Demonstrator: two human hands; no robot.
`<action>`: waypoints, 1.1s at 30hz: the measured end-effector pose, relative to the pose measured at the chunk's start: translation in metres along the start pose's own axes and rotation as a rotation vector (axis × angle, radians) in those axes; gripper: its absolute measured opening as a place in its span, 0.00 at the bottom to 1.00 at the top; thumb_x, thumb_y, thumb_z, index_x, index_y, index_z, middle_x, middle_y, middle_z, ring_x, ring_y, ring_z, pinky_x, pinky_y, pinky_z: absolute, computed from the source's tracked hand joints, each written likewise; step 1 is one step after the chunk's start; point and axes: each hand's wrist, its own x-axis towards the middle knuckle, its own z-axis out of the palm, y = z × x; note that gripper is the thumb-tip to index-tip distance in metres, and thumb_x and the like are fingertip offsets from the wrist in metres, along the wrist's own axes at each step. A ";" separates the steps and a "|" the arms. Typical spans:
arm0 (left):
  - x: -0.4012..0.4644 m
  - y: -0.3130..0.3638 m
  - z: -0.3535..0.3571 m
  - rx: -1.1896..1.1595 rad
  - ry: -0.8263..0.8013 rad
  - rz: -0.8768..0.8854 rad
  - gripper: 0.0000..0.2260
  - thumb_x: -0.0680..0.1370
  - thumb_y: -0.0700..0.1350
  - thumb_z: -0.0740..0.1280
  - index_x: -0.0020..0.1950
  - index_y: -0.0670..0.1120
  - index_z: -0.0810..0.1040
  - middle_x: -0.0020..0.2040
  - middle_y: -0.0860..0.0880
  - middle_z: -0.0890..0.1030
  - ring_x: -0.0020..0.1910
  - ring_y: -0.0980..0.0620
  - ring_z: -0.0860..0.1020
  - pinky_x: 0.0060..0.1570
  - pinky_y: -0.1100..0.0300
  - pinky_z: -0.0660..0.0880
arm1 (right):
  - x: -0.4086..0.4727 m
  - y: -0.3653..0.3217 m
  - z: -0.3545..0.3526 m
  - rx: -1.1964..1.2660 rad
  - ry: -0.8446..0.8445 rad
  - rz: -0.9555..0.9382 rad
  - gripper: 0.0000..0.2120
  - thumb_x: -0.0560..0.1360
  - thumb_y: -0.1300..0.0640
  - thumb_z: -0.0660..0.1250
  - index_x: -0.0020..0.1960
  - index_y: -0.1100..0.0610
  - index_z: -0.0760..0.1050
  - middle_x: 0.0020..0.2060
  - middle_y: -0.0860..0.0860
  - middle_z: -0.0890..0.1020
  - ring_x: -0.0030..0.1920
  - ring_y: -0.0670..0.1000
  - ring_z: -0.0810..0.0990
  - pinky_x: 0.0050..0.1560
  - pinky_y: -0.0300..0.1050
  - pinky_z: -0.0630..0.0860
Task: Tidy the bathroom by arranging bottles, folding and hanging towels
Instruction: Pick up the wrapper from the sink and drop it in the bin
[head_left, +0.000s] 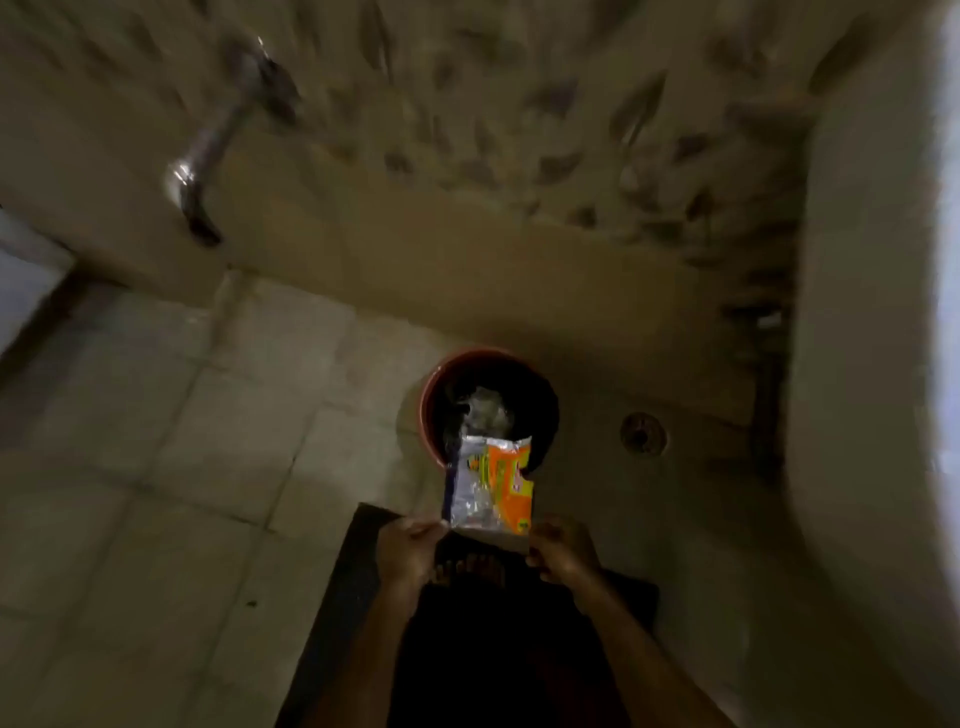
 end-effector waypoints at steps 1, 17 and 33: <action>0.024 -0.012 0.013 0.023 -0.013 0.013 0.07 0.71 0.35 0.71 0.48 0.33 0.82 0.47 0.35 0.83 0.50 0.37 0.80 0.49 0.52 0.75 | 0.024 0.003 0.006 0.007 0.021 0.005 0.09 0.76 0.61 0.65 0.37 0.54 0.73 0.32 0.52 0.76 0.29 0.47 0.74 0.29 0.38 0.68; 0.220 -0.043 0.106 0.561 -0.058 0.371 0.07 0.76 0.43 0.67 0.53 0.46 0.81 0.54 0.48 0.82 0.56 0.48 0.77 0.61 0.50 0.69 | 0.257 -0.010 0.036 -0.089 0.193 -0.043 0.02 0.76 0.63 0.67 0.47 0.58 0.76 0.41 0.55 0.79 0.14 0.41 0.73 0.13 0.30 0.63; 0.232 -0.067 0.110 1.183 -0.063 0.603 0.25 0.79 0.48 0.57 0.75 0.43 0.56 0.72 0.45 0.65 0.66 0.42 0.63 0.62 0.47 0.60 | 0.279 0.014 0.052 -0.252 0.092 -0.214 0.26 0.76 0.67 0.65 0.72 0.59 0.64 0.69 0.56 0.71 0.41 0.59 0.84 0.24 0.35 0.76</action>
